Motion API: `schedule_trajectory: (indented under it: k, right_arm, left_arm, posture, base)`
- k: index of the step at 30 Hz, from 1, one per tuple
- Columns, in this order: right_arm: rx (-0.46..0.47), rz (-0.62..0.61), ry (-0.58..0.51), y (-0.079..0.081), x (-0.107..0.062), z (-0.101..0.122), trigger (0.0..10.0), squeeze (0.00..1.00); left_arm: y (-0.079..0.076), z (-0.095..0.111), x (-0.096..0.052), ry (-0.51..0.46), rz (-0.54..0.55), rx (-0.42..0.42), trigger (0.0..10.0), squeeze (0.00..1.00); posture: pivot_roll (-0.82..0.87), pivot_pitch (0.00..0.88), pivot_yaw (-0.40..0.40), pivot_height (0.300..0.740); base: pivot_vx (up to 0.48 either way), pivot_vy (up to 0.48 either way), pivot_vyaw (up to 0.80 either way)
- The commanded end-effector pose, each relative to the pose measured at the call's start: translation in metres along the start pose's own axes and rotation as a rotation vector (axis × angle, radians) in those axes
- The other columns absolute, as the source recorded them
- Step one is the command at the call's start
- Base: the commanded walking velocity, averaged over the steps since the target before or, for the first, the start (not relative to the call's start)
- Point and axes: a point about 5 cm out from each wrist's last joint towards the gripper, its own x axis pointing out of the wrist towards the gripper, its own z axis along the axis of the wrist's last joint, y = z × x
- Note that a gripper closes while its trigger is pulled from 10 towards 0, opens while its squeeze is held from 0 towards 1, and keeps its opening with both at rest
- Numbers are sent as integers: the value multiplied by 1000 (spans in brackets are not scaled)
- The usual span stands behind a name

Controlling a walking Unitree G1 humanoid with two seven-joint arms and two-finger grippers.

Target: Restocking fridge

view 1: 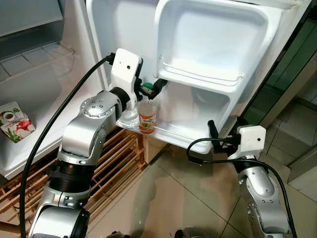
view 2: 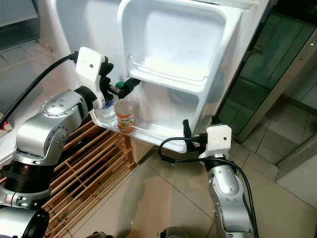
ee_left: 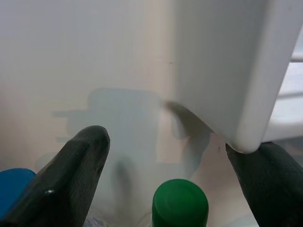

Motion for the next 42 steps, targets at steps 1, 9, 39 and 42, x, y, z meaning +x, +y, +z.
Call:
schedule_trajectory:
  k: [1, 9, 39, 42]
  right_arm:
    - [-12, 3, -13, -1, 1, 2, 10000, 0]
    - [-12, 3, -13, -1, 1, 2, 10000, 0]
    - [-12, 3, -15, -1, 1, 2, 10000, 0]
    - [-12, 3, -15, -1, 1, 2, 10000, 0]
  left_arm:
    - [0, 19, -4, -77, -5, 25, 10000, 0]
    - [0, 19, -4, -77, -5, 25, 10000, 0]
    - [1, 21, -5, -71, -6, 18, 10000, 0]
    - [1, 21, -5, -71, -6, 18, 10000, 0]
  posture:
    - [-137, 0, 0, 740]
    - [-137, 0, 0, 740]
    - [-137, 0, 0, 740]
    - [-137, 0, 0, 740]
  base:
    - [0, 0, 0]
    - [0, 0, 0]
    - [0, 0, 0]
    - [0, 0, 0]
